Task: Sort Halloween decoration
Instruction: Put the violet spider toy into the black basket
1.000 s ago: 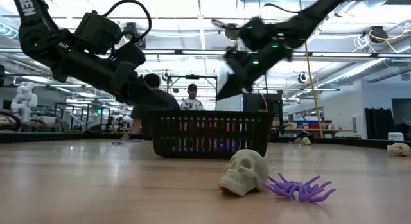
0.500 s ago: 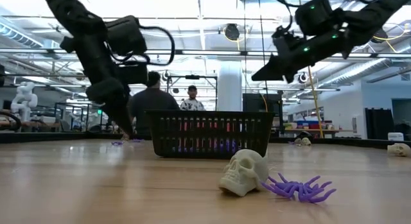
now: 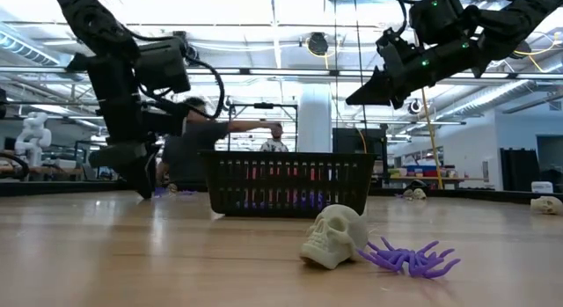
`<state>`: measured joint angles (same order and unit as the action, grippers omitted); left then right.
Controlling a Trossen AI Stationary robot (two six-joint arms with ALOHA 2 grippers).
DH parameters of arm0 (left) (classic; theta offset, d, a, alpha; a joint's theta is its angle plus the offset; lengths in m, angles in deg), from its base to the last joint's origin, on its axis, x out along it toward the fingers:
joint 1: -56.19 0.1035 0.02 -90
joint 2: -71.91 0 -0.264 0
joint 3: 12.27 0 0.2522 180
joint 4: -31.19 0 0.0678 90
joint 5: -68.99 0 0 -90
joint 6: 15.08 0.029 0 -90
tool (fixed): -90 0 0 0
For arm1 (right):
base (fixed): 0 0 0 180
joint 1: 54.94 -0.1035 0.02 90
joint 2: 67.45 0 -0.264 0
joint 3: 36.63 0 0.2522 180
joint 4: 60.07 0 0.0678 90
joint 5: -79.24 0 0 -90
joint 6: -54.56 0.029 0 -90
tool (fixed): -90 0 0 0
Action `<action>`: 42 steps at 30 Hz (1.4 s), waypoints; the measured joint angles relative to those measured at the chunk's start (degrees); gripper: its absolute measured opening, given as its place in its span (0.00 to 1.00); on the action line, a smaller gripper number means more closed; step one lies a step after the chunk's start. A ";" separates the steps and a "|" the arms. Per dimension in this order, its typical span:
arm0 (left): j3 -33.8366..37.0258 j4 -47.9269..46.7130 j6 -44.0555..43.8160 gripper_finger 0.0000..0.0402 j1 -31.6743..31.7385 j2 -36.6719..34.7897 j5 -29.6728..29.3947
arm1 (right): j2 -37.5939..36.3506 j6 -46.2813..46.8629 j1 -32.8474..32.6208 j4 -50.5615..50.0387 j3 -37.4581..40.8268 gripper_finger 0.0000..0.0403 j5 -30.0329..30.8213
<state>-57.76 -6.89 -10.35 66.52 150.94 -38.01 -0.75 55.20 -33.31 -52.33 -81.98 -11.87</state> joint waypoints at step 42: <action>0.26 9.55 4.83 0.00 -0.26 0.63 11.97 | 0.02 0.17 0.00 0.55 0.00 0.00 -0.20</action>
<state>-57.50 2.65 -5.52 66.26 151.57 -26.04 -0.73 55.38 -33.31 -51.78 -81.98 -12.07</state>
